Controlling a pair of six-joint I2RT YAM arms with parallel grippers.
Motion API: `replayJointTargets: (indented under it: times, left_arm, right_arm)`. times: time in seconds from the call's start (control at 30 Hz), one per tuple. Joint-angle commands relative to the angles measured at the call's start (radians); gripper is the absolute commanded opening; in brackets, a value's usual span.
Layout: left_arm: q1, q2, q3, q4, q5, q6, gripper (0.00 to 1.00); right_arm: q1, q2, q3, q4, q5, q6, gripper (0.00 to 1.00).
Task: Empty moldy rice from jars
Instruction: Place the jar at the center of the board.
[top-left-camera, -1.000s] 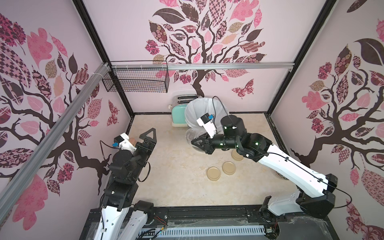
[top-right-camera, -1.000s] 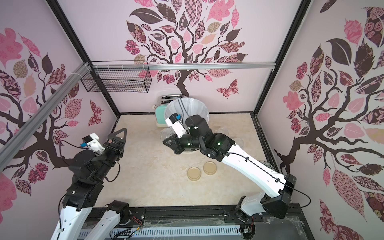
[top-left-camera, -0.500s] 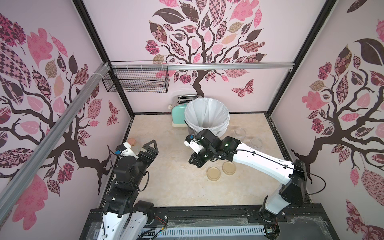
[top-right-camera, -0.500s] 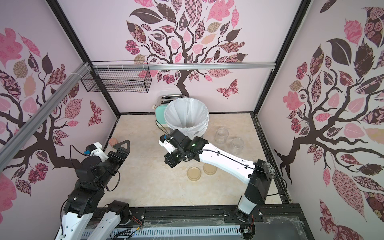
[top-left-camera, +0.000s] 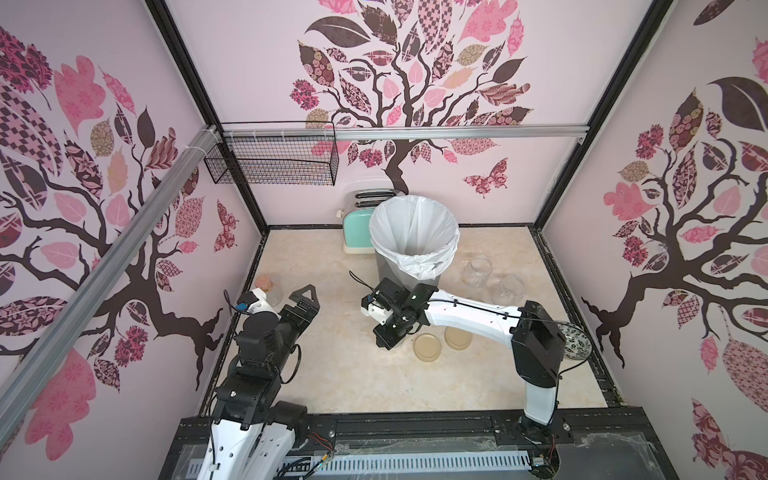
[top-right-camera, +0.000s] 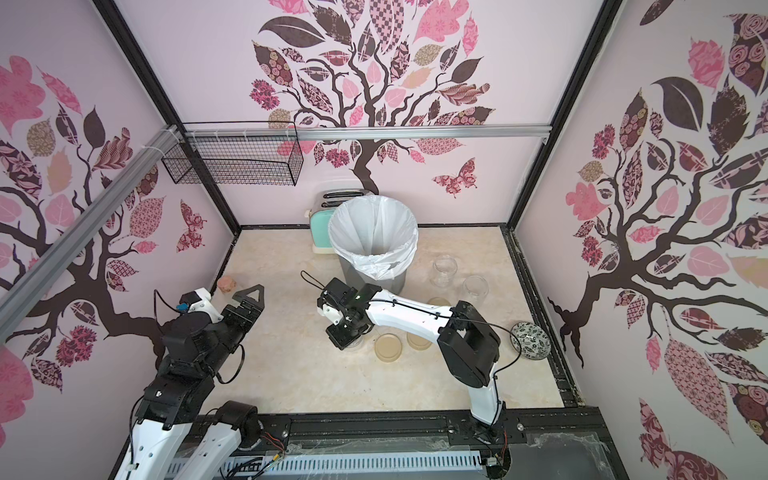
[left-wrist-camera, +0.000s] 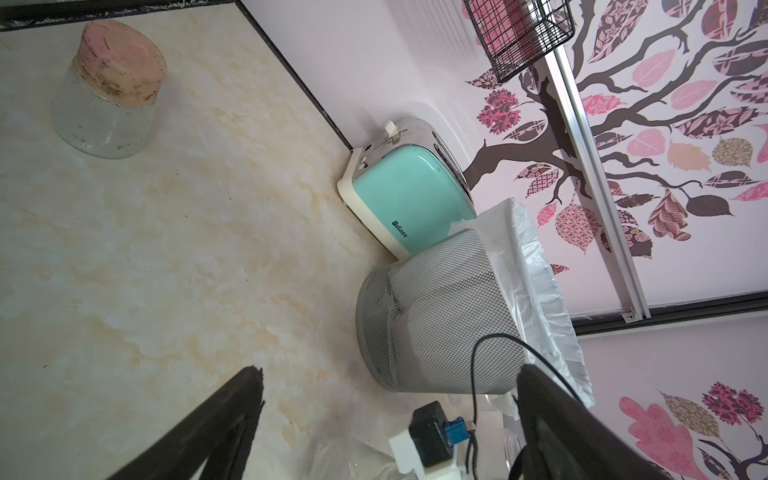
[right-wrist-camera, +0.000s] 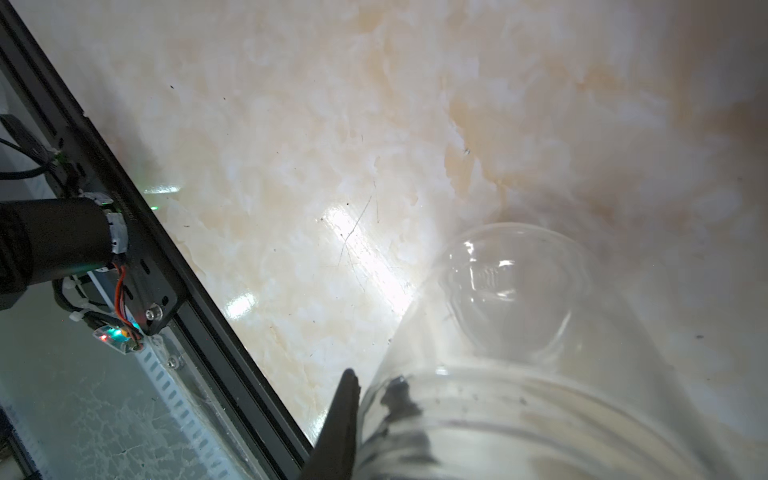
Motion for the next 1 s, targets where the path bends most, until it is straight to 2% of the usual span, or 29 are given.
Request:
replayJointTargets:
  times: [0.0, 0.37, 0.53, 0.63, 0.8, 0.97]
  left_arm:
    - [0.005, -0.022, -0.022, 0.010, -0.018, 0.019, 0.98]
    - [0.005, -0.046, -0.034, 0.000, -0.036, 0.034, 0.98]
    - [0.004, -0.050, -0.043, 0.002, -0.035, 0.034, 0.98]
    - [0.005, -0.051, -0.046, 0.004, -0.038, 0.039, 0.98]
    - [0.005, -0.054, -0.046, 0.004, -0.043, 0.048, 0.98]
    - [0.005, -0.059, -0.047, 0.001, -0.053, 0.063, 0.98]
  right_arm:
    - [0.004, 0.034, 0.103, -0.038, -0.029, -0.047, 0.00]
    - [0.005, 0.119, 0.188, -0.104, -0.044, -0.071, 0.02]
    - [0.003, 0.117, 0.217, -0.107, -0.030, -0.064, 0.29]
    - [0.004, 0.116, 0.252, -0.120, -0.021, -0.063, 0.39]
    - [0.004, 0.107, 0.325, -0.155, 0.000, -0.064, 0.51]
    - [0.004, 0.059, 0.394, -0.202, 0.042, -0.069, 0.56]
